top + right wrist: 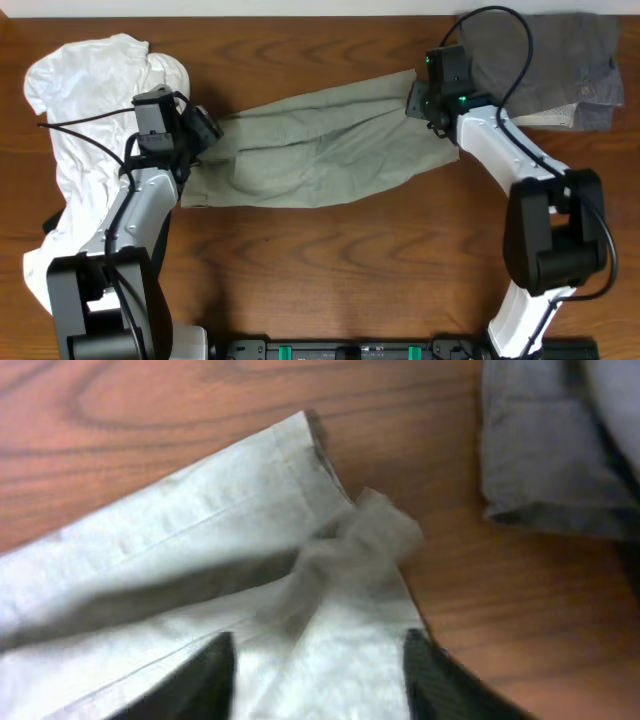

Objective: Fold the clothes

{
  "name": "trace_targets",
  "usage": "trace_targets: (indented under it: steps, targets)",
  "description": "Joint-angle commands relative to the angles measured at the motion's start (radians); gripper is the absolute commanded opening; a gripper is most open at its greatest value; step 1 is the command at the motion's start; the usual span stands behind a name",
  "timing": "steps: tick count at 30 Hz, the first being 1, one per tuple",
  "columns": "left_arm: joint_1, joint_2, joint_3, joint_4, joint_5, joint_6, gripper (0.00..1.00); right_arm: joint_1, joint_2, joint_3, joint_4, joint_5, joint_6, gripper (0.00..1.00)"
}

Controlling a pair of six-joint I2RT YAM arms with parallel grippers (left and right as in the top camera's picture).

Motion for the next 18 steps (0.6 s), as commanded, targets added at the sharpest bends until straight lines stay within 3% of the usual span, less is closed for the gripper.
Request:
trace_targets:
  steps: [1, 6, 12, 18]
  targets:
    - [0.008, -0.008, 0.023, 0.018, -0.012, 0.045, 0.8, 0.009, -0.023, 0.018, 0.03, -0.072, -0.049, 0.6]
    - [0.006, -0.048, 0.024, -0.02, -0.011, 0.113, 0.79, 0.009, -0.097, 0.018, 0.005, -0.151, -0.091, 0.61]
    - [0.007, -0.045, 0.024, -0.136, -0.012, 0.185, 0.65, 0.007, -0.134, 0.018, -0.091, -0.154, -0.117, 0.56]
    - [0.007, -0.013, 0.024, -0.171, -0.046, 0.238, 0.64, 0.007, -0.133, 0.018, -0.155, -0.154, -0.128, 0.57]
